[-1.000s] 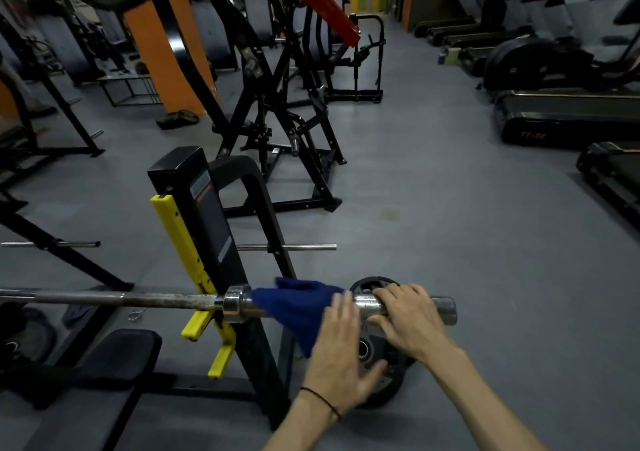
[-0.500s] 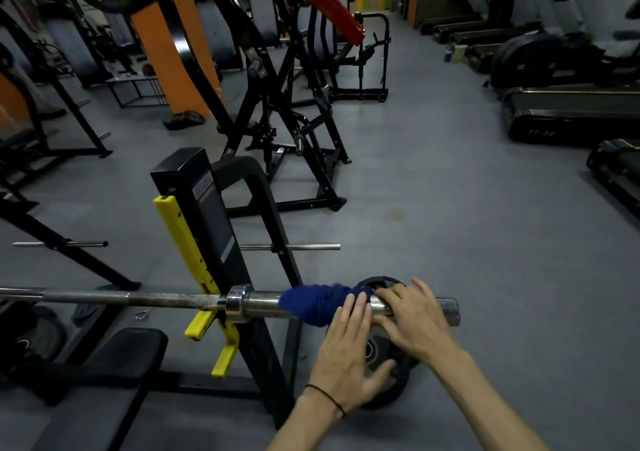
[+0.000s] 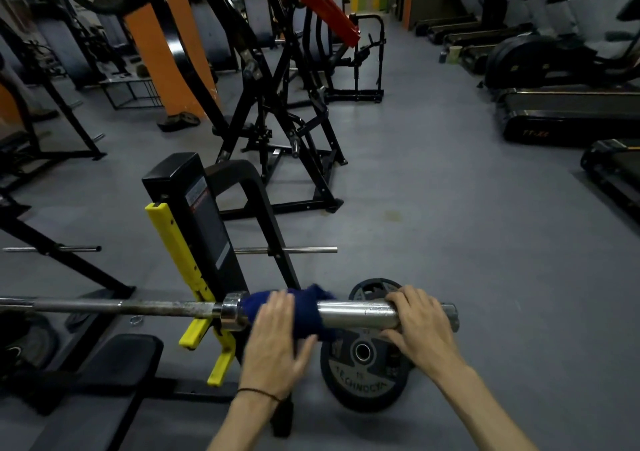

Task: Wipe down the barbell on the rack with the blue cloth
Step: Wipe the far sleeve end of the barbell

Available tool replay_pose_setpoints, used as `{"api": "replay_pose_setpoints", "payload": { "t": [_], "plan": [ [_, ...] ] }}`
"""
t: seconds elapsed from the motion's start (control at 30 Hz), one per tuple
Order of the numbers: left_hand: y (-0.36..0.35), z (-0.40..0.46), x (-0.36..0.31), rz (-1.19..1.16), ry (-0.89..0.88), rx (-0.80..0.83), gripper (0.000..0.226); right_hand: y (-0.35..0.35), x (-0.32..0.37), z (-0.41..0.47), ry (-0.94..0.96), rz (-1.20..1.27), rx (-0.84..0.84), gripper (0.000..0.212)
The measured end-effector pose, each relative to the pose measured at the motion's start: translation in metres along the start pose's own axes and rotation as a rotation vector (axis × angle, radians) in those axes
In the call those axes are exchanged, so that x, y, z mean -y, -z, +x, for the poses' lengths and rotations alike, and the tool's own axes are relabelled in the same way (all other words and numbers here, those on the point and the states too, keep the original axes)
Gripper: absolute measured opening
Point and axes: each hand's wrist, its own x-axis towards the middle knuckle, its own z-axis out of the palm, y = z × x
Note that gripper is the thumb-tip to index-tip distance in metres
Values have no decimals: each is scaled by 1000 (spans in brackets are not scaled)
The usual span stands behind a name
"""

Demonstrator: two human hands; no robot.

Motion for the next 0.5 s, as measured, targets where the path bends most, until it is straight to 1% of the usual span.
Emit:
{"api": "replay_pose_setpoints", "payload": {
  "t": [0.07, 0.1, 0.13, 0.17, 0.23, 0.27, 0.3, 0.37, 0.43, 0.47, 0.5],
  "plan": [
    [7, -4, 20, 36, 107, -53, 86, -1, -2, 2, 16, 3, -5, 67],
    [7, 1, 11, 28, 145, -34, 88, -2, -2, 3, 31, -1, -2, 67],
    [2, 6, -8, 12, 134, -1, 90, -1, -2, 5, 42, -2, 2, 67],
    [-5, 10, -33, 3, 72, 30, 92, 0, -2, 5, 46, 0, 1, 67],
    [-16, 10, -79, -3, -127, 59, 93, 1, -1, 3, 45, 7, -18, 67],
    [-16, 11, -86, -10, -190, 66, 91, 2, -1, 3, 41, 16, -28, 67],
    [-14, 12, -81, -20, -212, 57, 89, 4, -1, 2, 30, 29, -38, 68],
    [-7, 6, -44, -7, -148, 52, 87, 5, -1, 2, 5, 66, -41, 68],
    [2, 0, 4, 25, -43, -13, 86, 4, -2, 2, -7, 73, -35, 66],
    [5, -1, 18, 43, 18, -50, 86, 3, -2, 2, -6, 70, -38, 66],
    [7, 2, 19, 49, 73, -53, 87, 3, -1, 2, -4, 70, -44, 65]
  ]
}}
